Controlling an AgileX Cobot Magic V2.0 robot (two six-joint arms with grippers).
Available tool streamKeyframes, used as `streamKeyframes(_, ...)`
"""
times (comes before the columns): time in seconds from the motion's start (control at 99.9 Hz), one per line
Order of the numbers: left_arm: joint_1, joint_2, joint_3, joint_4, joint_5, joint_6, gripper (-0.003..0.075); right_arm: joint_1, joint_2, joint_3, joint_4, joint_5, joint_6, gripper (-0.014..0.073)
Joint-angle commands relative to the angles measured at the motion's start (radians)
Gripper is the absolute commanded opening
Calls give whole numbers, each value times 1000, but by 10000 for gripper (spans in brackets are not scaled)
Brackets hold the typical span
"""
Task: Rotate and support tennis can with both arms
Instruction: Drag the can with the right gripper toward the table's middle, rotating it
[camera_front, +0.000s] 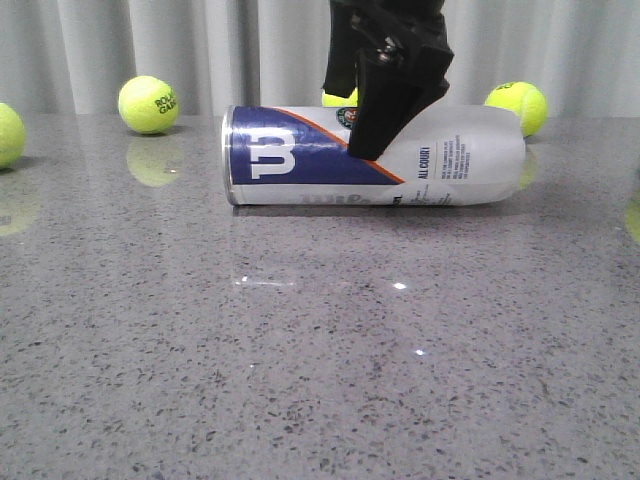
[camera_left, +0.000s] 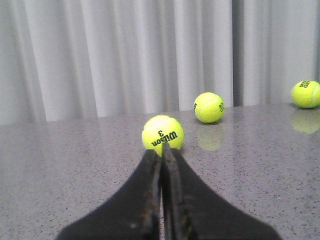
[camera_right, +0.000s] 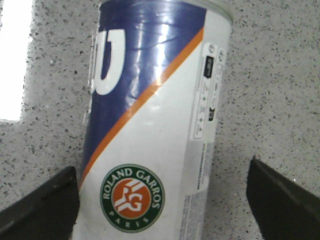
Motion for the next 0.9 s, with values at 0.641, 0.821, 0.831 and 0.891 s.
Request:
streamKeyframes(0.641, -6, -40, 48, -10, -81, -9, -21, 0, -83, -29, 4, 58, 0, 664)
streamKeyframes(0.821, -6, -40, 48, -10, -81, -9, -21, 0, -92, -29, 4, 88, 0, 664)
streamKeyframes(0.831, -6, -40, 48, -10, -81, -9, -21, 0, -92, -29, 4, 90, 0, 664)
streamKeyframes(0.891, -6, -40, 48, -10, -81, -9, -21, 0, -92, -29, 4, 100, 5, 664)
